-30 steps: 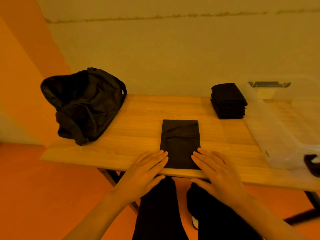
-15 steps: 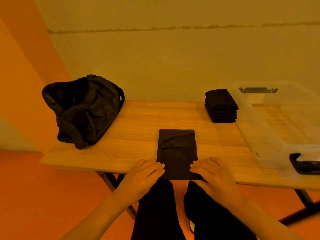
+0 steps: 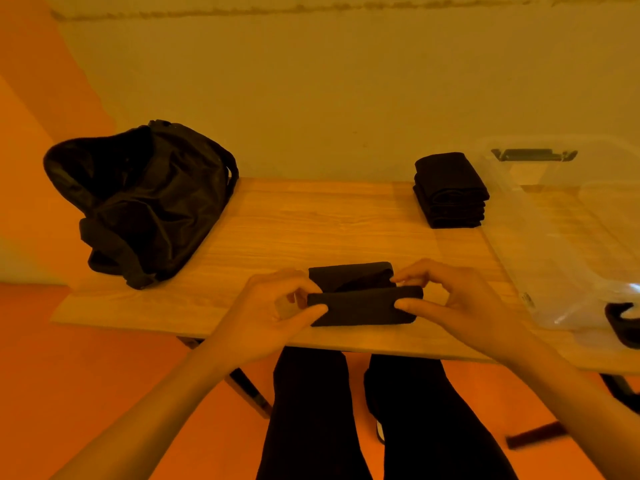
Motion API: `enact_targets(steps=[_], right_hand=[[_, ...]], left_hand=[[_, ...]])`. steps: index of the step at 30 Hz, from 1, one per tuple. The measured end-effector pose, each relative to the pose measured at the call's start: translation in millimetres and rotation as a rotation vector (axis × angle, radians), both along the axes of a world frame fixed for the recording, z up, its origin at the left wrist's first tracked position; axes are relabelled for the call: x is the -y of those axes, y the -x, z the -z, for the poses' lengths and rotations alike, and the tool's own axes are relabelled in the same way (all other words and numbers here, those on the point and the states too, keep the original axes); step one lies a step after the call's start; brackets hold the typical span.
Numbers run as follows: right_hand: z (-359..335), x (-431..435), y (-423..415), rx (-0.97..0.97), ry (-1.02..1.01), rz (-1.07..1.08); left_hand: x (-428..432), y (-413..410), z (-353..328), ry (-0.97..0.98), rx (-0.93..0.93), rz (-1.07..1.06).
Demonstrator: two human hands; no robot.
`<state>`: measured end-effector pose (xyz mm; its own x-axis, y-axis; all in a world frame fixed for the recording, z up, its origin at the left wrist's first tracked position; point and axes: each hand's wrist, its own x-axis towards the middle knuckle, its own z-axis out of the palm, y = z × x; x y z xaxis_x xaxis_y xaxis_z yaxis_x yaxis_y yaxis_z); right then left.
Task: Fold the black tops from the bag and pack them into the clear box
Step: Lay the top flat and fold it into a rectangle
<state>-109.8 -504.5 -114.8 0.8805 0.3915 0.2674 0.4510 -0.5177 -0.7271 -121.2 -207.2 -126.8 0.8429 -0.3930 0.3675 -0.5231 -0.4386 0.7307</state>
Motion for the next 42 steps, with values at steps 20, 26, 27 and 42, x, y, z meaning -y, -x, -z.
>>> enact_targets(steps=[20, 26, 27, 42], right_hand=[[51.6, -29.6, -80.6, -0.118, 0.030, 0.318], [49.8, -32.9, -82.4, -0.180, 0.039, 0.358], [48.0, -33.5, -82.4, -0.194, 0.041, 0.356], [58.8, -44.7, -56.5, 0.041, 0.601, 0.024]], left_hand=[[22.8, -80.7, 33.6, -0.066, -0.359, -0.397], [31.1, -89.0, 20.8, -0.223, -0.493, -0.459], [32.7, -88.4, 19.7, -0.229, -0.485, -0.478], [56.9, -37.8, 58.6, -0.774, 0.022, -0.208]])
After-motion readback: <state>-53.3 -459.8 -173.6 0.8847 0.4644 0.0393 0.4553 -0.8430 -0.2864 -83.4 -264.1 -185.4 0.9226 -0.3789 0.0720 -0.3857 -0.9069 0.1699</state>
